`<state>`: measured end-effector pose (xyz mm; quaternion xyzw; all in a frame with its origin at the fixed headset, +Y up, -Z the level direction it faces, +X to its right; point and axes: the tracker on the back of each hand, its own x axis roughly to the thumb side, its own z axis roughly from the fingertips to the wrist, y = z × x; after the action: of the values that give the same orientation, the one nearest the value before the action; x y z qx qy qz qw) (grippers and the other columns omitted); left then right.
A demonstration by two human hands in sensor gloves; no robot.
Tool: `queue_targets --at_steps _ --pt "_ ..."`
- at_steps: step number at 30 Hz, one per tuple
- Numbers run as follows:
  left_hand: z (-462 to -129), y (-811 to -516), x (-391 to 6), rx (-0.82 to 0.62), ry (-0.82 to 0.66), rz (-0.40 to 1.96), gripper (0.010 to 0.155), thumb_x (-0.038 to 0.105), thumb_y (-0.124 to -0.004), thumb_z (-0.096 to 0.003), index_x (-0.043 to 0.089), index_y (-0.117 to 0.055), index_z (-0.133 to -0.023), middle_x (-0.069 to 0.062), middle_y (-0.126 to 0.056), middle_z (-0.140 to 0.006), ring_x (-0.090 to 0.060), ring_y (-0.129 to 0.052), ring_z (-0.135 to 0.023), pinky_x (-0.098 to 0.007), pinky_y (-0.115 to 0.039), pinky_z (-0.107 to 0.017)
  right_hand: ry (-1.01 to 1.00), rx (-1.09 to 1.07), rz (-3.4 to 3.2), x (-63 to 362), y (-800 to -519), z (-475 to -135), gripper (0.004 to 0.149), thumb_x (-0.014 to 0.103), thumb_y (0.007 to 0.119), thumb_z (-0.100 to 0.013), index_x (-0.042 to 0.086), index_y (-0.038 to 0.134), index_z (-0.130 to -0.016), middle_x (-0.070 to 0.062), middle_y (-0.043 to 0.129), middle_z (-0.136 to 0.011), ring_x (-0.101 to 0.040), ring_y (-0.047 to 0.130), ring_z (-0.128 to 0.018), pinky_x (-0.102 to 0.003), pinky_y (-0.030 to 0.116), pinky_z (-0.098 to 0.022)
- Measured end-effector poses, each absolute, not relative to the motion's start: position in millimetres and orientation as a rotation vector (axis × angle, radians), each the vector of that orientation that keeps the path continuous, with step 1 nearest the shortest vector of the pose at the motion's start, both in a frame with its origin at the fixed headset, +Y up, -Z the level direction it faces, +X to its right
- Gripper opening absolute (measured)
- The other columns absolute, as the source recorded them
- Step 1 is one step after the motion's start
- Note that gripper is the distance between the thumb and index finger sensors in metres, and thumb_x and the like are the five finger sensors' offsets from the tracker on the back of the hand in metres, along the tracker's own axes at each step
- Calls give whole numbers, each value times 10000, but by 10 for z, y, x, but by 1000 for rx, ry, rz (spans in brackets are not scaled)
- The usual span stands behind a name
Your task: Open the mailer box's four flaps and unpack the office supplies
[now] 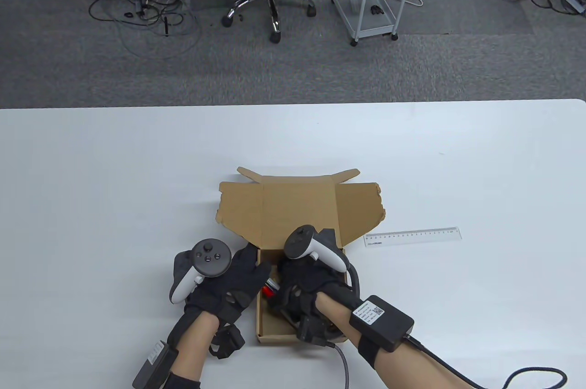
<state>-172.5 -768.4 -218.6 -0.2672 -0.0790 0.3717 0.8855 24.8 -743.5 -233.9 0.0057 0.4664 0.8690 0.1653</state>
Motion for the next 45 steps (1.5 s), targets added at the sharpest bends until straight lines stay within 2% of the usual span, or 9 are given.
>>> queue_targets --at_steps 4,6,7,9,14,22,32,39,45 --pt "-2187 -7690 -1724 -559 -165 780 827 832 -504 -495 419 -212 -1150 56 -442 -1233 -256 -641 -1095 -478 -597 -763 1316 46 2553 214 -7435 -2337 797 539 933 -468 455 365 -1022 65 720 -1031 -83 1017 -435 -211 917 -275" --pt "-2185 -7690 -1720 -559 -164 781 828 831 -503 -495 418 -211 -1150 55 -440 -1234 -256 -639 -1095 -477 -597 -764 1431 36 2540 192 -7518 -2310 785 531 915 -489 330 433 -1075 7 795 -956 -69 1009 -443 -207 918 -285" --pt "-2185 -7690 -1723 -558 -163 780 829 833 -504 -494 419 -211 -1150 56 -443 -1234 -256 -642 -1094 -477 -598 -764 1442 24 2561 203 -7512 -2314 765 544 907 -488 382 431 -1065 38 795 -951 -64 1007 -449 -207 919 -295" --pt "-2185 -7691 -1723 -562 -162 782 831 835 -504 -494 417 -214 -1151 58 -442 -1234 -253 -642 -1094 -475 -597 -764 1388 57 2519 222 -7478 -2313 592 535 857 -517 396 587 -1025 7 833 -936 -87 1022 -454 -221 923 -291" --pt "-2189 -7690 -1727 -565 -161 779 837 841 -509 -491 419 -219 -1153 57 -445 -1235 -256 -644 -1094 -476 -598 -764 1214 44 2455 352 -7334 -2306 456 536 813 -516 387 738 -941 12 894 -932 -126 1065 -424 -240 938 -242" --pt "-2188 -7690 -1733 -569 -160 782 841 844 -509 -489 416 -219 -1153 55 -445 -1234 -253 -643 -1093 -475 -599 -764 989 51 2422 652 -6825 -2325 513 609 792 -492 367 762 -943 -11 913 -906 -140 1069 -422 -245 939 -237" --pt "-2186 -7689 -1734 -566 -158 780 839 841 -505 -490 415 -214 -1152 52 -444 -1234 -252 -642 -1094 -474 -599 -764 409 -159 2458 1718 -5979 -2287 513 635 852 -443 314 893 -840 -29 1019 -785 -190 1091 -362 -305 947 -215" --pt "-2186 -7691 -1735 -557 -158 778 835 837 -504 -493 413 -215 -1152 52 -451 -1232 -253 -645 -1092 -475 -599 -764 477 -460 2446 2366 -6400 -2321 542 634 834 -445 244 907 -815 -79 1046 -698 -185 1091 -307 -313 941 -183" --pt "-2181 -7694 -1735 -560 -155 784 837 840 -503 -492 414 -215 -1153 51 -448 -1233 -253 -647 -1091 -473 -600 -763 571 -554 2564 2400 -6973 -2373 543 650 845 -437 229 930 -768 -82 1060 -617 -157 1075 -287 -308 931 -178"
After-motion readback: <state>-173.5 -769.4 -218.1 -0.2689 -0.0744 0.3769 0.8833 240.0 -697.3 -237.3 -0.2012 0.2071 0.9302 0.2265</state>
